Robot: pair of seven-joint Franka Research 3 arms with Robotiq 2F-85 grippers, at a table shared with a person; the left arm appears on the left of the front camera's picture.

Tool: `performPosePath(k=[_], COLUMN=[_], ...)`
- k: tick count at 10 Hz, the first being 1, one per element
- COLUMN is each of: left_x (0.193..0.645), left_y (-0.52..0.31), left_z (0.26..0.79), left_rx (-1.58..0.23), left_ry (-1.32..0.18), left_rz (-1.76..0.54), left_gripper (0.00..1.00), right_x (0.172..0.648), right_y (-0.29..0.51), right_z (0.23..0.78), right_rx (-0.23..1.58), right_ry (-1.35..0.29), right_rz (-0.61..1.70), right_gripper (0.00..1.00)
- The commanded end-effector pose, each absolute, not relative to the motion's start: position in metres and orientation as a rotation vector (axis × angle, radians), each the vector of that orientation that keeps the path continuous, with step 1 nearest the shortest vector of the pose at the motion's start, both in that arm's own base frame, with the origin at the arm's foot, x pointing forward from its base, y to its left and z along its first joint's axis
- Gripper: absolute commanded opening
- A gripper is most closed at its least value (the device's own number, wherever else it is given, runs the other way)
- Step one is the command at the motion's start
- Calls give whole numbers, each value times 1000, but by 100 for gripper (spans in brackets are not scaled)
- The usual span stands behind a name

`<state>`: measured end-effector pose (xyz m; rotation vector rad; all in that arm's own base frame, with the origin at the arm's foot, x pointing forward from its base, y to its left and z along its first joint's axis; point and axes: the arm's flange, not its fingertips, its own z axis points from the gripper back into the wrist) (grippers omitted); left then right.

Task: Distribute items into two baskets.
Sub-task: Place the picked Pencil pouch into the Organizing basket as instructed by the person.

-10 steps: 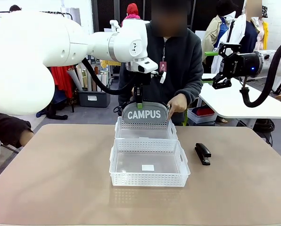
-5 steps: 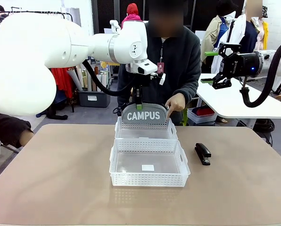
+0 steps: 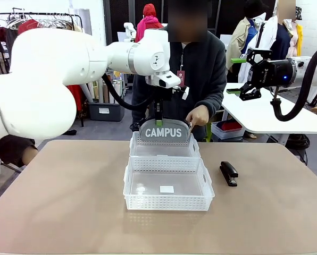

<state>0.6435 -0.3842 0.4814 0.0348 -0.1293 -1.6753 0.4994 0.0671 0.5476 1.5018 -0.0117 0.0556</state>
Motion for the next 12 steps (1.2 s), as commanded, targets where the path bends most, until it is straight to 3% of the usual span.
performPosePath(k=[1,12], left_x=[665,687], left_y=[-399,-417], left_z=[488,432], left_rx=[65,52], left_ry=[-97,-36], left_rz=[-1697,-1737], left_gripper=[0,0], right_x=[499,499], right_y=[67,67], right_z=[549,549], right_rx=[1498,1498], right_ry=[-11,-11], right_rz=[58,58], right_gripper=[100,100])
